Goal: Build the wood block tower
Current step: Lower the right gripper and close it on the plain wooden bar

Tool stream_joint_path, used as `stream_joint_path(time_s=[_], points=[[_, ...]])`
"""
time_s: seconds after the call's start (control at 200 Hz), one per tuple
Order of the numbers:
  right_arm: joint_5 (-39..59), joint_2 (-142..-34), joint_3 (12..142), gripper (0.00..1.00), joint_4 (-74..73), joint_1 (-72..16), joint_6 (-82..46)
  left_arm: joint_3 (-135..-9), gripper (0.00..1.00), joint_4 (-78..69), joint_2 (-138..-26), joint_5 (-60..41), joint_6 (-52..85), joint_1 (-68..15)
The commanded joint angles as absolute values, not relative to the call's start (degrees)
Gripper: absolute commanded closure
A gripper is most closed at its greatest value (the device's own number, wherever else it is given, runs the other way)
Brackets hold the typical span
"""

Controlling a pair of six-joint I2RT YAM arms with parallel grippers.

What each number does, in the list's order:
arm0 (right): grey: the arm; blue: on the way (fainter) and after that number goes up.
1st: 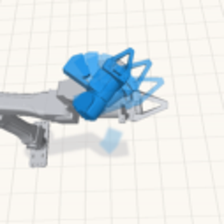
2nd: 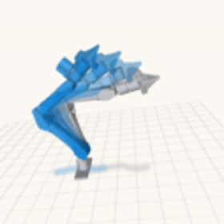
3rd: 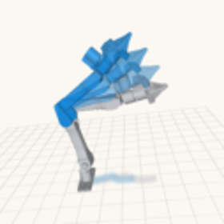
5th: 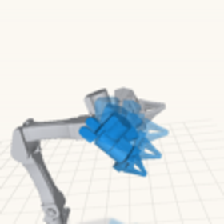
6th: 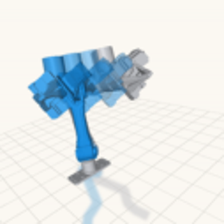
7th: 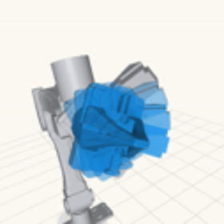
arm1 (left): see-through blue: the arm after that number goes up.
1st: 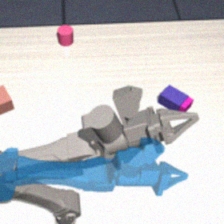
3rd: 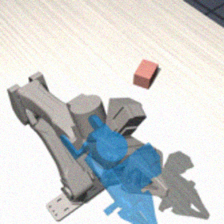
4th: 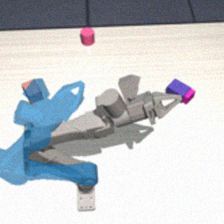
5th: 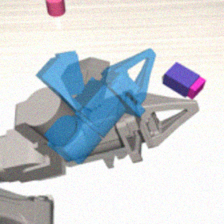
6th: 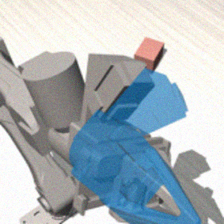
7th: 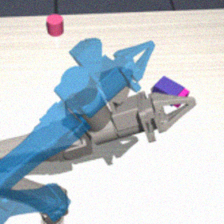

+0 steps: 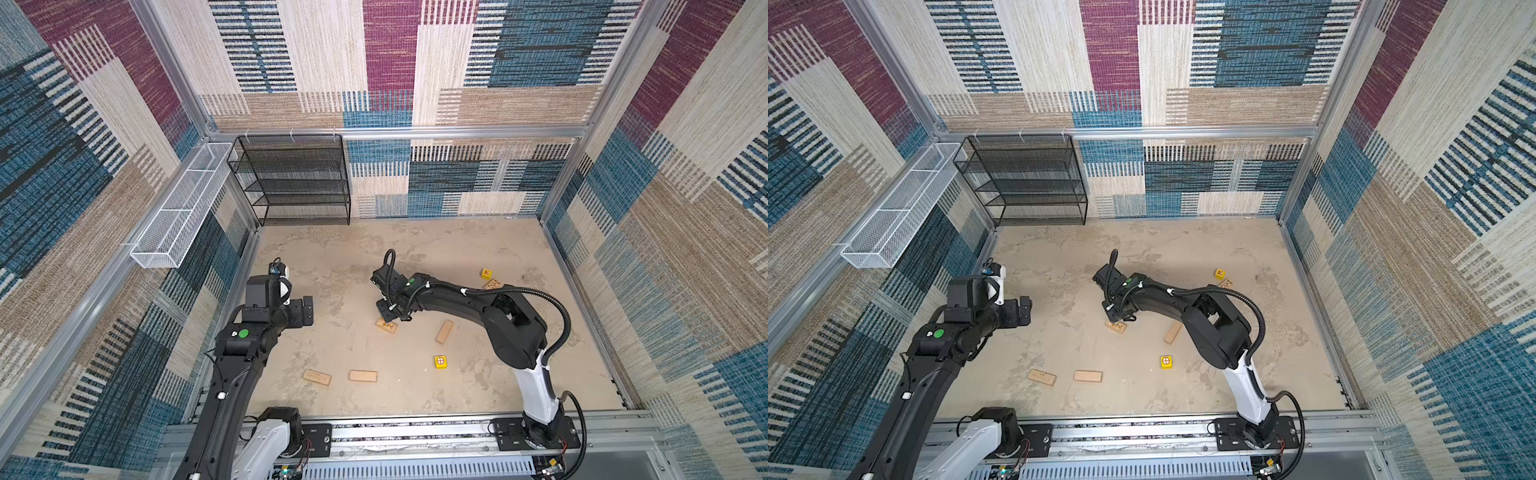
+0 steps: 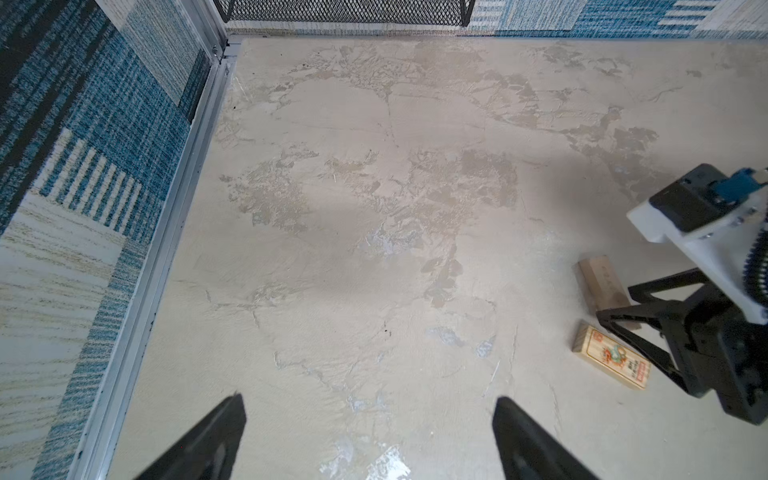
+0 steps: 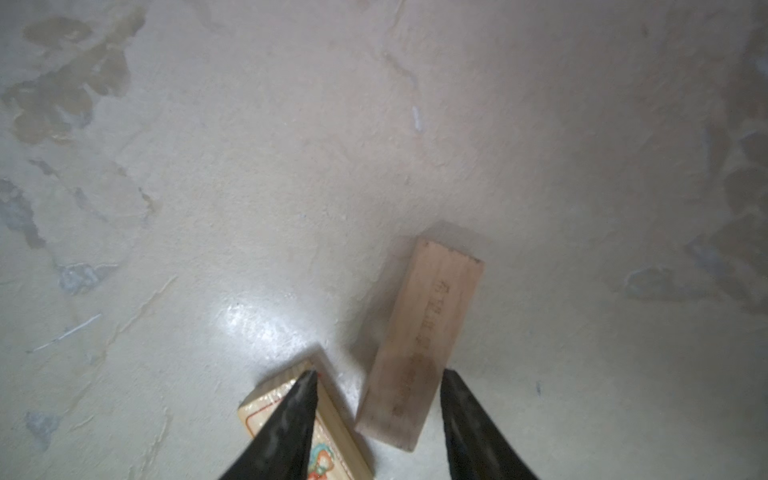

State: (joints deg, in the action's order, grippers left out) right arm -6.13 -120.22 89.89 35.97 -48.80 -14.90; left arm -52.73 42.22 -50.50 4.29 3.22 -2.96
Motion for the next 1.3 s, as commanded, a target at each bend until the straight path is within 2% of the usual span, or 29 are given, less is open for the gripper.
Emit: stream_joint_path(time_s=[0.0,0.706,1.292], points=[[-7.78,-120.67,90.29,0.49,36.78,-48.86,-15.50,-52.80,0.02,42.71,-50.47,3.80,3.43,-2.90],[-10.29,-122.96,93.43,0.50,37.61,-48.84,-16.17,-52.65,0.02,42.45,-50.91,2.81,3.43,-2.90],[-10.01,-124.93,94.75,0.62,37.86,-48.87,-14.78,-52.57,0.02,42.31,-51.15,2.38,3.43,-2.90]])
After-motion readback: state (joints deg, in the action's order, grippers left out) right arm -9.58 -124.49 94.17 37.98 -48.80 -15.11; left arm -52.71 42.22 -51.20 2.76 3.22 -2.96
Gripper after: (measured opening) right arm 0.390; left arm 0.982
